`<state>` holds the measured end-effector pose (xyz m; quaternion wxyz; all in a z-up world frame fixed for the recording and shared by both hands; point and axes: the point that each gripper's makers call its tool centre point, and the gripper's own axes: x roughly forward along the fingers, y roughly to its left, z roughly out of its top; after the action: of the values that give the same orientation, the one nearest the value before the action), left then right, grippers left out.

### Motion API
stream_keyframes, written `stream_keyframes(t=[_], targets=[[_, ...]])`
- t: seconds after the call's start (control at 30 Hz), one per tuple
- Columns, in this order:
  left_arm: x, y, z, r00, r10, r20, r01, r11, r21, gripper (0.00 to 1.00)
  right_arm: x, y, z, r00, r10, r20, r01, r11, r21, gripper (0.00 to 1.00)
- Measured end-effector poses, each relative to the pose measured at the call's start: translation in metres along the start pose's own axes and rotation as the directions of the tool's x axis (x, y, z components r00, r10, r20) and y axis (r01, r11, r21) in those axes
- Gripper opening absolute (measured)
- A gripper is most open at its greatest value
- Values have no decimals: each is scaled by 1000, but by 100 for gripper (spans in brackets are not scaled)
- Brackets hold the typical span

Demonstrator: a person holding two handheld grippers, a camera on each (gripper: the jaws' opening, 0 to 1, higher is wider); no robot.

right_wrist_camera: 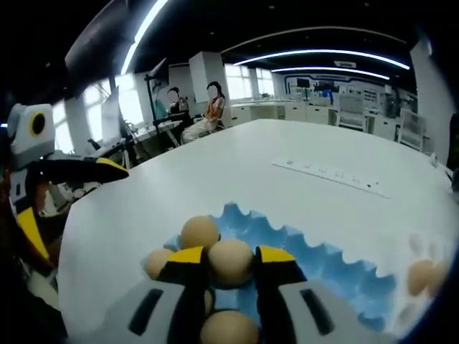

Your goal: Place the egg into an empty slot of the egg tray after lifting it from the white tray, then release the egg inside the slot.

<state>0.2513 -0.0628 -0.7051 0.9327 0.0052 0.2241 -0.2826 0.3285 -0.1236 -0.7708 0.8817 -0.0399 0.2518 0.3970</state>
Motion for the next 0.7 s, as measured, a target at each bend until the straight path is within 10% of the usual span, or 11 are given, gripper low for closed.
stream_keyframes(t=[0.7], targets=[[-2, 1, 0, 1000, 8, 2, -8, 1000, -2, 89, 3, 2, -2, 1000, -6, -5, 6, 998, -55, 26]])
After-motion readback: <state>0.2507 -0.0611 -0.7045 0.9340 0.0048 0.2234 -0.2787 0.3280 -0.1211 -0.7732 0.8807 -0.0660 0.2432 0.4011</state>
